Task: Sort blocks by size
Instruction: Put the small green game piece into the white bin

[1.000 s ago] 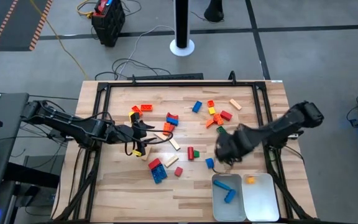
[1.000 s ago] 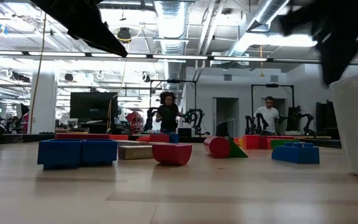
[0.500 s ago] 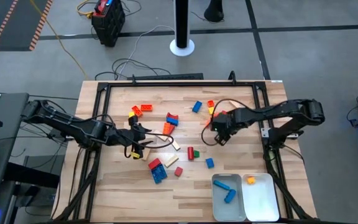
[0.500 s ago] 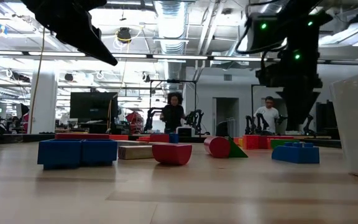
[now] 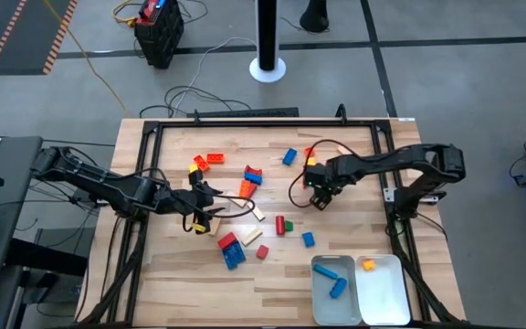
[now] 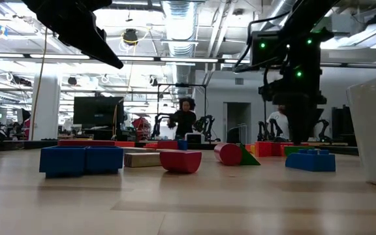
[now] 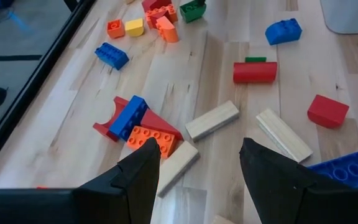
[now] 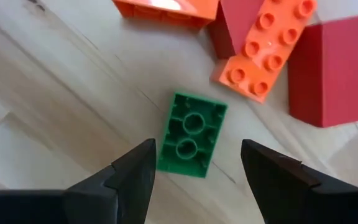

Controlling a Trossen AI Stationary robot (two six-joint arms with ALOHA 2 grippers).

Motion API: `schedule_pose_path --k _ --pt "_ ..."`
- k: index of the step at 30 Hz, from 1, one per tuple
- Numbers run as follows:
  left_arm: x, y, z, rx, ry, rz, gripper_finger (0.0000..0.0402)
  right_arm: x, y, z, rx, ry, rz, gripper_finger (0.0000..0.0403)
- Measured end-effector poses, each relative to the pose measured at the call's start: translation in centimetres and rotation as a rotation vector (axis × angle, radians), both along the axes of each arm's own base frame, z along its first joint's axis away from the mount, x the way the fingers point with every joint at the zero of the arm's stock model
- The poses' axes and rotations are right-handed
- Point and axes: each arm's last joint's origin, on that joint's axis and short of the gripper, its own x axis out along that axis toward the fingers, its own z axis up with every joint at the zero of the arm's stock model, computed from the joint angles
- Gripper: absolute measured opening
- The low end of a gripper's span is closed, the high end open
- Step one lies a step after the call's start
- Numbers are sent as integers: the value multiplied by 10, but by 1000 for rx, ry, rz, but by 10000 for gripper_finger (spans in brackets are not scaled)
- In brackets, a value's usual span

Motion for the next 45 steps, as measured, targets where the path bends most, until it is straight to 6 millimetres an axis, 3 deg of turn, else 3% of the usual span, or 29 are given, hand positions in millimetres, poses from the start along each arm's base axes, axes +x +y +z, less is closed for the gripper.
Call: schedule_pose_path --k 12,15,19,23,30,37,45 --pt "0 -1 -1 -12 8 -16 212 12 -2 -28 12 62 43 262" --pt "0 -1 -1 -12 8 -15 212 12 -1 -28 15 68 59 237" --pt "0 -1 0 -8 7 -19 212 10 -1 -24 21 66 68 164" --pt "0 -1 -1 -9 9 -17 212 1 4 -19 78 115 84 156" --pt "-4 0 -5 -25 55 5 212 -30 52 21 119 177 138 156" --pt "-4 0 -15 -17 41 -3 212 -74 114 68 199 -52 93 156" --pt "-1 1 -17 8 5 -21 212 -118 170 79 291 -107 -12 157"
